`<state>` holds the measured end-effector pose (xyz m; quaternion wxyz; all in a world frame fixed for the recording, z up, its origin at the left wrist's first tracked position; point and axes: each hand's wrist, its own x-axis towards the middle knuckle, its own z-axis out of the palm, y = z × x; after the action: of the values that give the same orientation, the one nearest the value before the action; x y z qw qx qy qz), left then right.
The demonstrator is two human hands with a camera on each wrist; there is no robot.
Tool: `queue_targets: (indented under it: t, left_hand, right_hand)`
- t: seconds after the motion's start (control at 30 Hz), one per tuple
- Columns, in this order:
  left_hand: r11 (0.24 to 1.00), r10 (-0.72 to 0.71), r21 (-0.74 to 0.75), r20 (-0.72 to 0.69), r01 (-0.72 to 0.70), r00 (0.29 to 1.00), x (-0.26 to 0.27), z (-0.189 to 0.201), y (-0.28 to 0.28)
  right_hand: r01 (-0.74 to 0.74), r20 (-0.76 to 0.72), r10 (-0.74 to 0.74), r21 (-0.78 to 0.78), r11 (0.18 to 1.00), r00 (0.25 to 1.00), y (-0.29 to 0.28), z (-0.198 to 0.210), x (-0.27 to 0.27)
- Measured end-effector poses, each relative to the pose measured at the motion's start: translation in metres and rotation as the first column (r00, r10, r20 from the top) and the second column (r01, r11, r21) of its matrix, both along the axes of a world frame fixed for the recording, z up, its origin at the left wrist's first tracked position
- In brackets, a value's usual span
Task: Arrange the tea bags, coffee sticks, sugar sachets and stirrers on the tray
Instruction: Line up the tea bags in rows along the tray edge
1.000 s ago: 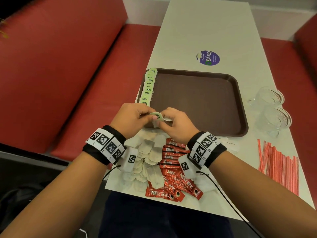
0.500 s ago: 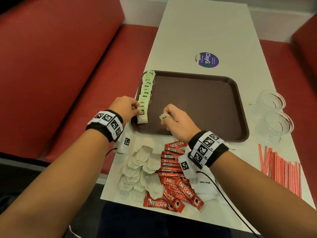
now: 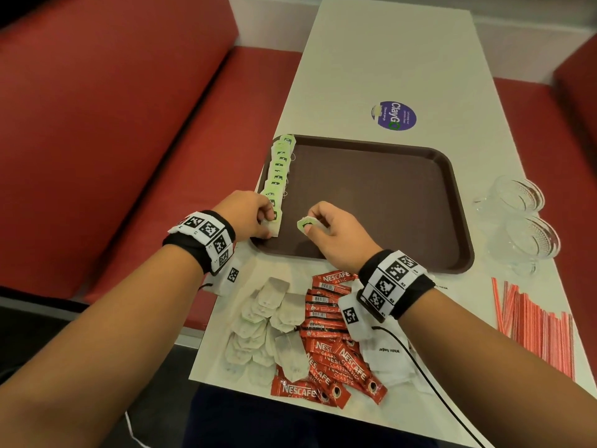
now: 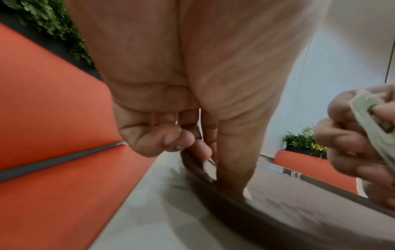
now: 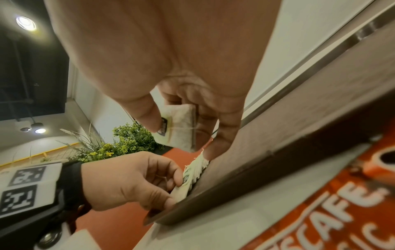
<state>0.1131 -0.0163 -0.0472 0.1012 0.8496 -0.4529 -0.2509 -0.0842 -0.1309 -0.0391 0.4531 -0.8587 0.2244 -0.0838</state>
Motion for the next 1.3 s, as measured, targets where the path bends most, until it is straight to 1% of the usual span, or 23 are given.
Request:
queue_targets:
  t: [0.13,0.3,0.33,0.4,0.47,0.53,0.6,0.67,0.73,0.8,0.9,0.97,1.03,1.07,1.13,1.2,1.23,1.3]
  left_hand:
    - [1.000,-0.021,-0.002,0.061,0.021,0.998,0.002,0.003,-0.004]
    - [0.999,-0.045,0.001,0.101,0.045,0.994,0.003,0.008,-0.004]
    - [0.998,-0.053,-0.028,0.115,0.056,0.992,0.001,0.011,-0.004]
    - [0.987,-0.071,-0.131,0.142,0.090,0.987,-0.006,0.019,-0.004]
    - [0.956,-0.102,-0.265,0.109,0.127,0.989,-0.017,0.030,-0.004]
    - [0.921,-0.164,-0.348,0.066,0.177,0.984,-0.027,0.039,-0.002]
    - [0.902,-0.211,-0.364,0.095,0.231,0.973,-0.033,0.044,-0.001]
    - [0.894,-0.203,-0.373,0.152,0.247,0.967,-0.033,0.048,-0.002]
    - [0.885,-0.204,-0.378,0.212,0.272,0.956,-0.032,0.050,-0.004]
    - [0.876,-0.227,-0.383,0.208,0.292,0.952,-0.033,0.050,-0.005]
    - [0.897,-0.243,-0.349,0.124,0.271,0.962,-0.032,0.050,-0.004]
    - [0.912,-0.215,-0.328,0.130,0.246,0.968,-0.028,0.050,-0.004]
    - [0.927,-0.158,-0.322,0.130,0.192,0.979,-0.022,0.050,-0.001]
    - [0.941,-0.149,-0.286,0.124,0.179,0.981,-0.018,0.050,0.000]
    - [0.970,-0.190,-0.136,0.091,0.201,0.978,-0.011,0.047,0.004]
    - [0.975,-0.224,0.003,0.046,0.224,0.973,-0.007,0.040,0.007]
    - [0.974,-0.224,0.041,0.042,0.222,0.974,-0.005,0.035,0.006]
    - [0.980,-0.194,0.063,0.072,0.189,0.978,-0.002,0.024,0.004]
  right_hand:
    - [0.008,0.003,-0.008,-0.007,1.000,1.000,-0.002,0.000,0.000]
    - [-0.001,-0.019,0.000,-0.051,0.999,1.000,-0.006,-0.004,0.004]
    - [-0.003,-0.018,0.002,-0.057,0.998,1.000,-0.006,-0.005,0.006]
    - [-0.004,-0.012,0.003,-0.062,0.998,1.000,-0.006,-0.005,0.008]
    - [0.001,0.012,0.000,-0.059,0.998,1.000,-0.005,-0.005,0.011]
    - [0.002,0.047,0.001,-0.050,0.999,0.999,-0.005,-0.004,0.015]
    - [0.013,0.065,-0.011,-0.029,0.999,0.998,-0.004,-0.003,0.017]
    - [0.026,0.061,-0.026,-0.011,1.000,0.998,-0.005,-0.004,0.018]
    - [0.022,0.056,-0.020,-0.027,0.999,0.998,-0.006,-0.006,0.018]
    - [0.018,0.052,-0.016,-0.052,0.998,0.999,-0.006,-0.006,0.019]
    - [0.003,0.030,0.001,-0.105,0.994,1.000,-0.005,-0.006,0.019]
    - [-0.013,0.003,0.013,-0.108,0.994,1.000,-0.006,-0.006,0.018]
    - [-0.052,-0.085,0.042,-0.107,0.993,0.995,-0.008,-0.006,0.015]
    - [-0.080,-0.151,0.063,-0.112,0.990,0.987,-0.010,-0.007,0.014]
    - [-0.161,-0.286,0.111,-0.157,0.974,0.952,-0.014,-0.009,0.011]
    - [-0.253,-0.392,0.161,-0.195,0.947,0.906,-0.016,-0.009,0.007]
    - [-0.293,-0.425,0.188,-0.196,0.936,0.885,-0.017,-0.009,0.006]
    - [-0.339,-0.455,0.222,-0.193,0.921,0.862,-0.016,-0.008,0.005]
